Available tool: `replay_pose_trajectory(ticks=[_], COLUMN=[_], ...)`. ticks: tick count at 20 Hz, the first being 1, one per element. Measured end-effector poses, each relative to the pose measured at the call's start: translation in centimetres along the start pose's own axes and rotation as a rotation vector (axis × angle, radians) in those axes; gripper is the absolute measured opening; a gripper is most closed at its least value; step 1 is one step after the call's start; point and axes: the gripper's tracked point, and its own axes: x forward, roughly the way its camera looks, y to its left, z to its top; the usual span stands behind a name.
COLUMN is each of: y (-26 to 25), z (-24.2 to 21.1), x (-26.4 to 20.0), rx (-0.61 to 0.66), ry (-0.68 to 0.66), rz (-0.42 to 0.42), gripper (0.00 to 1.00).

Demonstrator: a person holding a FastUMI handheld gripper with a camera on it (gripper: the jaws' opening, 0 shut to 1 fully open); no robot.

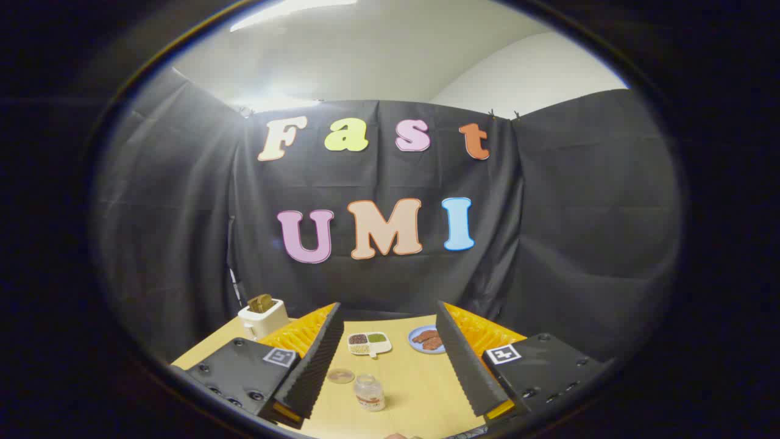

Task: Take the bottle from table, then pour the juice into the cup, finally place the bottle on the coaster

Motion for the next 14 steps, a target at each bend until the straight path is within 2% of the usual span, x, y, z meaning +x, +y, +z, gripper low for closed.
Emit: replay_pose_trajectory(ticks=[14], y=[0.7], z=[-1.2], x=[-0.8], rx=[0.020], ry=[0.010], rz=[0.020], gripper=[0.96])
